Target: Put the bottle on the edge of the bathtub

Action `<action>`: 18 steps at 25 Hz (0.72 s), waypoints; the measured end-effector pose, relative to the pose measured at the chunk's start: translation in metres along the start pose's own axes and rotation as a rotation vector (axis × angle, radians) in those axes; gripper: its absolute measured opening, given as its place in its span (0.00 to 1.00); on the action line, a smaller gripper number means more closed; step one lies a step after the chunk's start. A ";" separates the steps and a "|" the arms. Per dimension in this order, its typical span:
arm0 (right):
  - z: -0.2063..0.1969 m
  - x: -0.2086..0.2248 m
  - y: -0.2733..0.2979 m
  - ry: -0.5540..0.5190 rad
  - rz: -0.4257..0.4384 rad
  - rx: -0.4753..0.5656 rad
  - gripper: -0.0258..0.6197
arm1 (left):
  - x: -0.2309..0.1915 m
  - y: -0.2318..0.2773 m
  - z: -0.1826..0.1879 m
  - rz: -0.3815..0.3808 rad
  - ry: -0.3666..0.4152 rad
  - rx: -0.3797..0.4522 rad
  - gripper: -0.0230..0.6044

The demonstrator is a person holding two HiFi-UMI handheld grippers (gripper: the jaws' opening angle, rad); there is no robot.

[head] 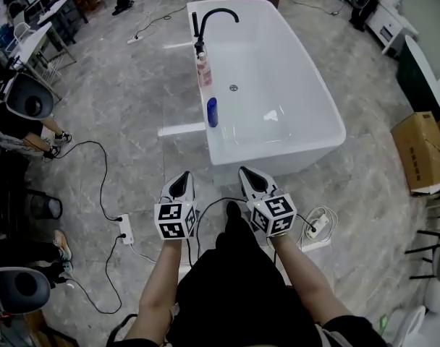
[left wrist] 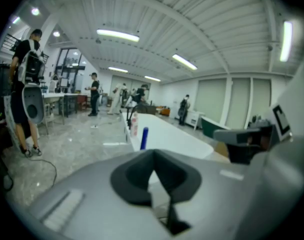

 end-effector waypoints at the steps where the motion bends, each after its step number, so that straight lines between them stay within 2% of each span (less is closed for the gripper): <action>1: 0.000 -0.001 -0.001 0.001 0.001 -0.001 0.04 | 0.000 -0.002 0.000 0.000 -0.001 0.002 0.05; 18: -0.004 -0.006 -0.017 0.004 -0.010 0.010 0.04 | -0.001 -0.016 0.001 0.010 -0.007 0.013 0.05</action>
Point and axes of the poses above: the fingertips, and each gripper's own axes: y forward along the fingers, x to its right, z out of its top, the point moved 1 cm from there along -y, backward along the fingers, and after that the axes turned 8 degrees about x, right-handed, at the moved point
